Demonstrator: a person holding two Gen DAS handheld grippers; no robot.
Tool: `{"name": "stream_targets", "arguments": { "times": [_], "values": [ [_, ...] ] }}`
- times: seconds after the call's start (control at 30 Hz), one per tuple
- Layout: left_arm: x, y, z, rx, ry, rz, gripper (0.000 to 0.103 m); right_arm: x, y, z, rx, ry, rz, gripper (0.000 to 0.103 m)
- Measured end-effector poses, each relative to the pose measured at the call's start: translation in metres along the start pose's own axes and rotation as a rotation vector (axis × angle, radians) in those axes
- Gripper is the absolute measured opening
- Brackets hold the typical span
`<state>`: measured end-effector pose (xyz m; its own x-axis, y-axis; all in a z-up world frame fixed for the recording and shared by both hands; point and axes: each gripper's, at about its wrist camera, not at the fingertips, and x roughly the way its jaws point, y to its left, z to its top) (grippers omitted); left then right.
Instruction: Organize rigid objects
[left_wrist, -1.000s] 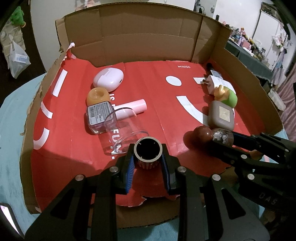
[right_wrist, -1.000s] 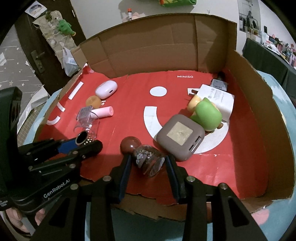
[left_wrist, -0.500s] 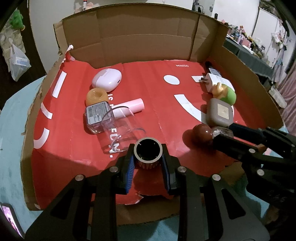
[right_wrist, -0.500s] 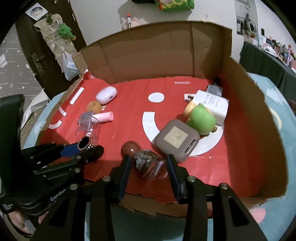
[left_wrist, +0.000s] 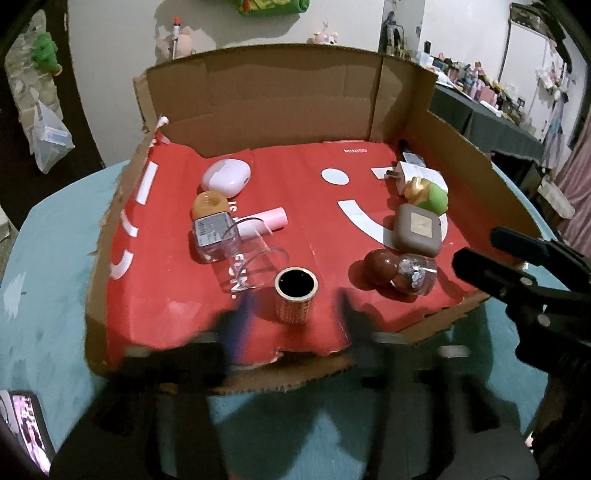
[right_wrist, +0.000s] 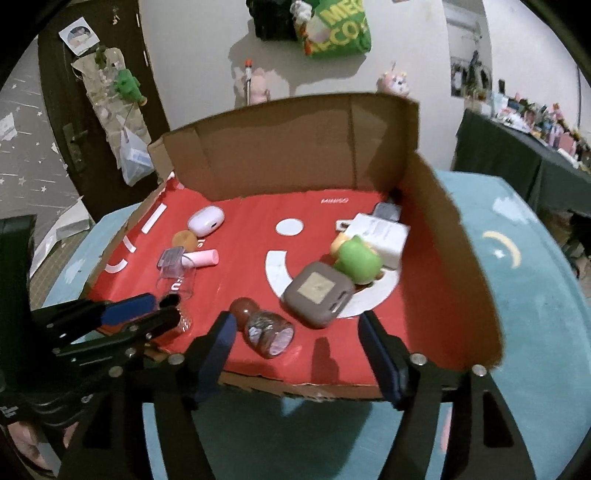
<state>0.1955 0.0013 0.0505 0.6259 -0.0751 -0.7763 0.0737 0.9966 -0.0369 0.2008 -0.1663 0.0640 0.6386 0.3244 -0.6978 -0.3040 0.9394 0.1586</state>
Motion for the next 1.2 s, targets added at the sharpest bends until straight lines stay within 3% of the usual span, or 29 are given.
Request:
{"name": "stream_targets", "arguments": {
  "times": [0.03,0.4,0.57,1.2],
  "values": [
    [-0.004,0.001,-0.002,-0.006,-0.017,0.008,0.095,-0.004,-0.001,-0.001,0.000,-0.013,-0.011,0.074],
    [-0.022,-0.001,-0.016,-0.011,-0.072,0.091,0.096,-0.015,-0.008,-0.021,0.010,-0.061,-0.112,0.090],
    [-0.020,0.000,-0.022,-0.024,-0.069,0.091,0.099,-0.014,-0.012,-0.029,0.016,-0.061,-0.139,0.098],
    [-0.018,0.002,-0.027,-0.049,-0.060,0.076,0.103,-0.008,-0.008,-0.036,-0.010,-0.036,-0.186,0.100]
  ]
}}
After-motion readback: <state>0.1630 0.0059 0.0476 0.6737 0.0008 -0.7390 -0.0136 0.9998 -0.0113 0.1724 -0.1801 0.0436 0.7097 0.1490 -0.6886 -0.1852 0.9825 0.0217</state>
